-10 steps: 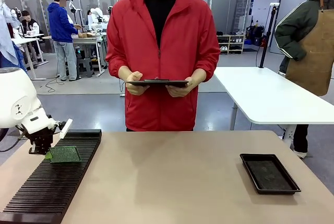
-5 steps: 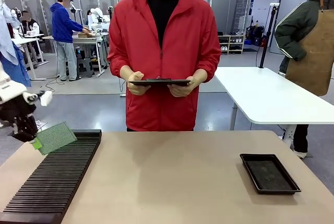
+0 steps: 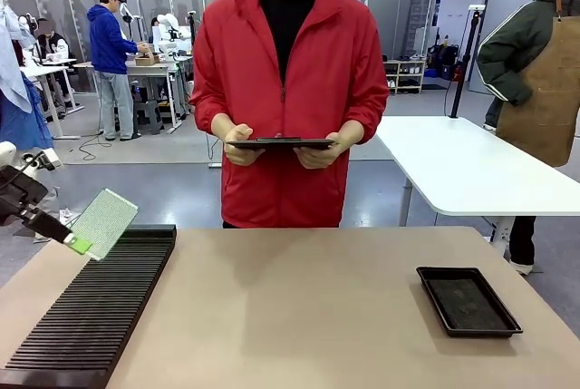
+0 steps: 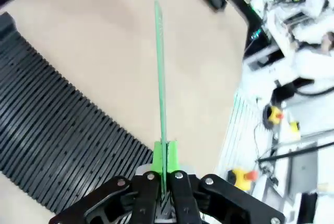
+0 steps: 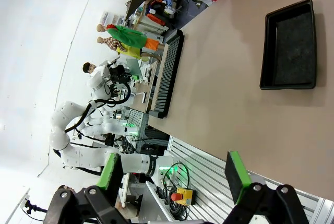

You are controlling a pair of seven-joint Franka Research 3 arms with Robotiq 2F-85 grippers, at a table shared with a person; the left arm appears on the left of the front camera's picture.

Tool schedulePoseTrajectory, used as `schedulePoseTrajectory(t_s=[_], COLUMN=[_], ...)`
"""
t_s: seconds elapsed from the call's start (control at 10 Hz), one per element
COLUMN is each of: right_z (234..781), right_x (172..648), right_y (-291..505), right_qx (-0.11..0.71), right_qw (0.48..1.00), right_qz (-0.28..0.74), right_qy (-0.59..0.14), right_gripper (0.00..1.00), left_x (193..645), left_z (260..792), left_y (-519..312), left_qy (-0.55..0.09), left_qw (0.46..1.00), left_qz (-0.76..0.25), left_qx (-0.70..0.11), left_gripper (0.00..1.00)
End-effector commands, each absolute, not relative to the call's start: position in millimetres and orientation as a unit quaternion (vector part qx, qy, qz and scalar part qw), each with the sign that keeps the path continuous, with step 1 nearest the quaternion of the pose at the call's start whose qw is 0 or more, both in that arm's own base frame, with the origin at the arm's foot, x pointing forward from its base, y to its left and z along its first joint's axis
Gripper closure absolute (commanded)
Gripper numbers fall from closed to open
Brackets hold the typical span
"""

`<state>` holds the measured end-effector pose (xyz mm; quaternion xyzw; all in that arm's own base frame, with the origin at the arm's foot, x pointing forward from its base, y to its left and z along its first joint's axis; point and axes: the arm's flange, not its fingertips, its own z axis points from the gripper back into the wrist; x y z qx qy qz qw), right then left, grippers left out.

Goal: Inspect the PCB.
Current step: Pick up the Blank PCB and present it to the human.

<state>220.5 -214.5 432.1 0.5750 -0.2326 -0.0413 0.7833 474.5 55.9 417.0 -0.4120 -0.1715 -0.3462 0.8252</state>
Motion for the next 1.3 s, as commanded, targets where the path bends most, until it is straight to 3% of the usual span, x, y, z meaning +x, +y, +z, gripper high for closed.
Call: schedulePoseTrajectory(t_s=[0.0,0.5,0.6,0.8,0.9,1.0,1.2], right_z=[433.4,433.4,433.4,433.4,433.4,433.4,433.4], right_x=[219.6,219.6,219.6,219.6,219.6,219.6,219.6], right_y=[-215.6,-215.6,-215.6,-215.6,-215.6,-215.6,-215.6], right_qx=[0.577,0.577,0.577,0.577,0.577,0.577,0.577], right_qw=[0.78,0.78,0.78,0.78,0.78,0.78,0.78], right_qz=[-0.037,-0.037,-0.037,-0.037,-0.037,-0.037,-0.037], right_qy=[-0.24,-0.24,-0.24,-0.24,-0.24,-0.24,-0.24], right_gripper=[0.0,0.0,0.0,0.0,0.0,0.0,0.0], left_x=[468.8,471.1,485.2,513.6,530.0,551.6,590.5], left_z=[426.9,423.7,433.9,442.3,446.4,444.9,436.3], left_y=[53.0,50.4,46.8,31.6,23.3,14.4,-0.2], left_qy=[-0.155,-0.153,-0.103,-0.033,-0.03,0.006,0.01], left_qw=[0.824,0.827,0.784,0.786,0.784,0.757,0.731], left_qz=[-0.39,-0.379,-0.33,-0.253,-0.206,-0.148,-0.047], left_qx=[-0.38,-0.387,-0.515,-0.563,-0.585,-0.636,-0.68], left_gripper=[1.0,0.97,0.97,0.97,0.97,0.97,0.97])
